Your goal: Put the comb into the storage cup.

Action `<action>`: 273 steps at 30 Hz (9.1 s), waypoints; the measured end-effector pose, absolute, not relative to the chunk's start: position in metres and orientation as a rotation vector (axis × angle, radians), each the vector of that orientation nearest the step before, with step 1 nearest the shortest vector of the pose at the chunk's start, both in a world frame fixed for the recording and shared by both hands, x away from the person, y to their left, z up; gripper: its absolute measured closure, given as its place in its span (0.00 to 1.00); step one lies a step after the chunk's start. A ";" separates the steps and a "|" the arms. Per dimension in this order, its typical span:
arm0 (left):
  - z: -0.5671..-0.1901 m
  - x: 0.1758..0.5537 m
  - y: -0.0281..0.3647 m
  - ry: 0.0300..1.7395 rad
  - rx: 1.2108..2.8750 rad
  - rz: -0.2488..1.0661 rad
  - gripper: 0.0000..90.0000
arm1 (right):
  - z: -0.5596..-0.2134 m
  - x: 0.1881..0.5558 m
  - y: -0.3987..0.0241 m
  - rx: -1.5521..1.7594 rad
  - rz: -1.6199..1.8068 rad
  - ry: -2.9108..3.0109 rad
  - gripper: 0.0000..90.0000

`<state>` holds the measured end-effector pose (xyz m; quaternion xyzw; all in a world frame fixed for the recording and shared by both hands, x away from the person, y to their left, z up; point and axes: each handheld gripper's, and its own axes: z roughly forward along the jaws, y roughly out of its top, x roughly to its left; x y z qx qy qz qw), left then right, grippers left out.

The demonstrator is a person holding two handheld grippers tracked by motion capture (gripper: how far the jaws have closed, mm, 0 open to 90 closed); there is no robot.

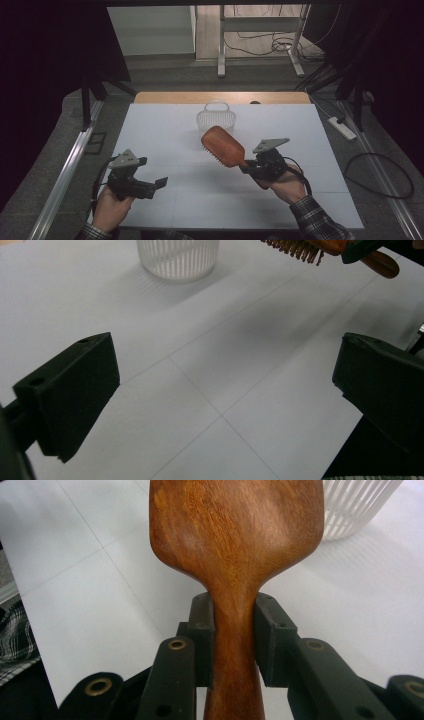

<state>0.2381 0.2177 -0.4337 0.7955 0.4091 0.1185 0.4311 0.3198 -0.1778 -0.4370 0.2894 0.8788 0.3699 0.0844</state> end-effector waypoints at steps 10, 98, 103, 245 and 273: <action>-0.423 0.255 0.202 0.990 1.951 0.248 0.00 | -0.429 0.316 -0.180 0.841 1.159 2.572 0.80; -0.421 0.334 0.129 0.950 1.771 -0.232 0.00 | -0.421 0.285 -0.141 0.693 1.341 2.508 0.80; -0.422 0.334 0.128 0.962 1.757 -0.234 0.05 | -0.421 0.284 -0.140 0.689 1.343 2.506 0.80; -0.376 0.372 0.178 0.953 1.739 -0.092 0.62 | -0.444 0.277 -0.246 0.974 1.097 2.550 0.00; -0.359 0.397 0.185 1.001 1.718 -0.062 0.62 | -0.446 0.248 -0.296 1.179 1.059 2.440 0.00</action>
